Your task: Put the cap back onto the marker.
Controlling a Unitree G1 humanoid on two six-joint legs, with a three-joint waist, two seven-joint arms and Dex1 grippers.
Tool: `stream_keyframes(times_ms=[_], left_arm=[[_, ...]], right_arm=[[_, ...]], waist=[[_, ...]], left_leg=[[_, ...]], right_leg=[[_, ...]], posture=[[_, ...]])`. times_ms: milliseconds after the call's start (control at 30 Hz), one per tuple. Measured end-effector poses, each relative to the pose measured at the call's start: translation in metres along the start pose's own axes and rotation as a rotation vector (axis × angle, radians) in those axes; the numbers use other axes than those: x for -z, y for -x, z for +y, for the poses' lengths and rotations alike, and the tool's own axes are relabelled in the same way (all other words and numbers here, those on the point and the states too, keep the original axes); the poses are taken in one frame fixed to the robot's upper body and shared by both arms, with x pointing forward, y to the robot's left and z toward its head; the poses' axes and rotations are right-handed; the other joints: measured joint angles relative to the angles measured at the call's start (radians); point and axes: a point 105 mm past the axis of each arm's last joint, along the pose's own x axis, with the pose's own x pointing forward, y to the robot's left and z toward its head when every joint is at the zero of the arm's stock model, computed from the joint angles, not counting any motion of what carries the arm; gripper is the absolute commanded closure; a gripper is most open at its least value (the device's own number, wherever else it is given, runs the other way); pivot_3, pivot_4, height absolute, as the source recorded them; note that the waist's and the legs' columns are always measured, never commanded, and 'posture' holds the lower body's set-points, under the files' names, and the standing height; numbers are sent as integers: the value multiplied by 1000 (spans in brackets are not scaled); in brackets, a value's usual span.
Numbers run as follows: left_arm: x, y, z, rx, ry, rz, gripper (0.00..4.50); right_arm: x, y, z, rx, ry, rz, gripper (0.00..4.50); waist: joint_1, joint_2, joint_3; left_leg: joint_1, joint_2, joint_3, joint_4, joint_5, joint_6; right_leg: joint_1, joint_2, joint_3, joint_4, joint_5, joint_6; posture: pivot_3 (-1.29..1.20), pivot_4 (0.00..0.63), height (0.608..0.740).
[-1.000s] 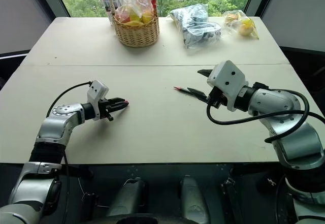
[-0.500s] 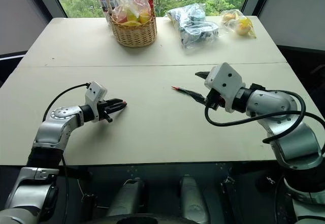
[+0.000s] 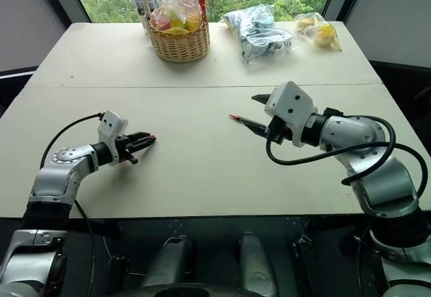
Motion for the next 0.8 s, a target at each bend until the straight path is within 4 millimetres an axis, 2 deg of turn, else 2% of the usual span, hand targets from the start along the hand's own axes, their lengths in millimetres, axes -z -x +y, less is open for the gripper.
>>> stream_keyframes(times_ms=[267, 433, 667, 800], left_arm=[[-4, -2, -4, 14, -33, -28, 3506], [-7, -5, -16, 46, -109, -18, 3506], [-1, -6, -36, 35, -226, 32, 3506], [0, -3, -50, 14, -247, 43, 3506]], right_arm=[[0, 0, 0, -1, 1, 0, 1666], [-1, -1, 1, -5, 1, -2, 1666], [0, -3, 5, -35, -43, -7, 1666], [3, -4, -1, -36, -57, 1, 1666]], waist=[[-1, 0, 0], [-1, 0, 0], [-1, 0, 0], [-1, 0, 0]], left_leg=[[0, 0, 0, 0, 0, 0], [0, 0, 0, 0, 0, 0], [0, 0, 0, 0, 0, 0], [0, 0, 0, 0, 0, 0]], right_leg=[[0, 0, 0, 0, 0, 0], [0, 0, 0, 0, 0, 0], [0, 0, 0, 0, 0, 0], [0, 0, 0, 0, 0, 0]], posture=[[0, 150, 740], [0, 150, 740], [0, 150, 740], [0, 150, 740]])
